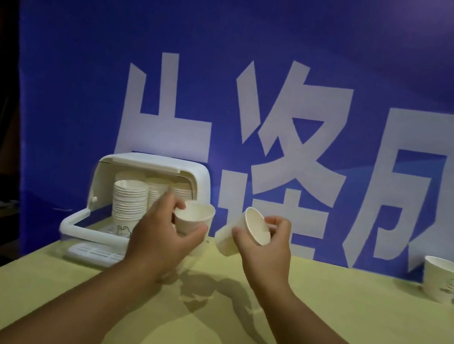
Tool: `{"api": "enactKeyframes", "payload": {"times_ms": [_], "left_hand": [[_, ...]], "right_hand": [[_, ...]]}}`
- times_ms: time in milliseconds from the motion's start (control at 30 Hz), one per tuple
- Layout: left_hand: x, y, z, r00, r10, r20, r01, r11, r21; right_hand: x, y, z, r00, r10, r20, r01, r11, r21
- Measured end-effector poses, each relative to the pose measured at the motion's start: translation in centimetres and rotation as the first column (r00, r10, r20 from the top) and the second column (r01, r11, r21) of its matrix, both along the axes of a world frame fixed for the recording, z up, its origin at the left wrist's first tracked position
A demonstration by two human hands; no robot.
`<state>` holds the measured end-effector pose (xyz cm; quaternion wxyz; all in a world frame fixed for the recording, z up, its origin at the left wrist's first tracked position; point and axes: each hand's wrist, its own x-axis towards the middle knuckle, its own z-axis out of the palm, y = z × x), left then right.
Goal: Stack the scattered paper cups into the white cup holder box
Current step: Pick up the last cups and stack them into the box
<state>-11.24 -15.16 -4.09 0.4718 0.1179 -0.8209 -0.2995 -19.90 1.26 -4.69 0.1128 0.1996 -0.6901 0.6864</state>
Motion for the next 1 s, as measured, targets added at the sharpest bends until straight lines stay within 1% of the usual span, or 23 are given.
{"api": "enactKeyframes", "payload": {"times_ms": [67, 133, 200, 267, 333, 400, 500, 533, 667, 733, 900, 1000], "left_hand": [[0.1, -2.3, 0.5, 0.996, 0.009, -0.085, -0.004, 0.998, 0.055], [0.2, -3.9, 0.7, 0.985, 0.006, -0.175, 0.023, 0.985, 0.168], [0.1, -4.9, 0.7, 0.973, 0.001, -0.233, 0.065, 0.959, 0.277], [-0.2, -5.7, 0.5, 0.969, 0.0, -0.247, 0.081, 0.945, 0.316], [-0.5, -6.2, 0.4, 0.968, -0.008, -0.252, 0.092, 0.942, 0.322], [-0.5, -6.5, 0.5, 0.956, -0.012, -0.293, 0.12, 0.929, 0.351], [-0.1, -7.4, 1.0, 0.927, 0.043, -0.372, 0.113, 0.916, 0.386], [0.0, -7.7, 1.0, 0.931, 0.062, -0.359, 0.084, 0.922, 0.377], [0.1, -8.4, 0.2, 0.969, 0.096, -0.229, -0.018, 0.948, 0.317], [0.0, -8.3, 0.0, 0.97, 0.107, -0.221, -0.034, 0.95, 0.31], [0.1, -8.0, 0.4, 0.919, 0.161, -0.361, -0.012, 0.924, 0.381], [-0.1, -8.0, 0.1, 0.921, 0.131, -0.367, 0.011, 0.933, 0.361]], "right_hand": [[-0.3, -2.1, 0.4, 1.0, 0.025, 0.016, -0.024, 0.999, -0.043], [-0.4, -4.0, 1.0, 0.997, 0.062, 0.048, -0.056, 0.993, -0.108], [-0.5, -5.7, 1.6, 0.993, 0.092, 0.076, -0.078, 0.981, -0.176], [-0.7, -7.1, 2.3, 0.989, 0.108, 0.103, -0.079, 0.965, -0.249], [-1.1, -8.4, 2.8, 0.984, 0.123, 0.132, -0.073, 0.94, -0.334], [-1.2, -9.3, 2.6, 0.976, 0.142, 0.163, -0.069, 0.92, -0.386], [-1.2, -10.3, 1.7, 0.972, 0.168, 0.162, -0.097, 0.922, -0.374], [-1.3, -10.4, 1.5, 0.974, 0.165, 0.154, -0.101, 0.929, -0.356], [-1.5, -10.4, 1.1, 0.982, 0.148, 0.119, -0.106, 0.948, -0.3], [-1.5, -10.3, 1.0, 0.981, 0.162, 0.11, -0.125, 0.951, -0.283], [-1.4, -10.1, 0.7, 0.981, 0.164, 0.099, -0.134, 0.956, -0.262], [-1.5, -10.1, 0.6, 0.985, 0.16, 0.072, -0.138, 0.96, -0.242]]}}
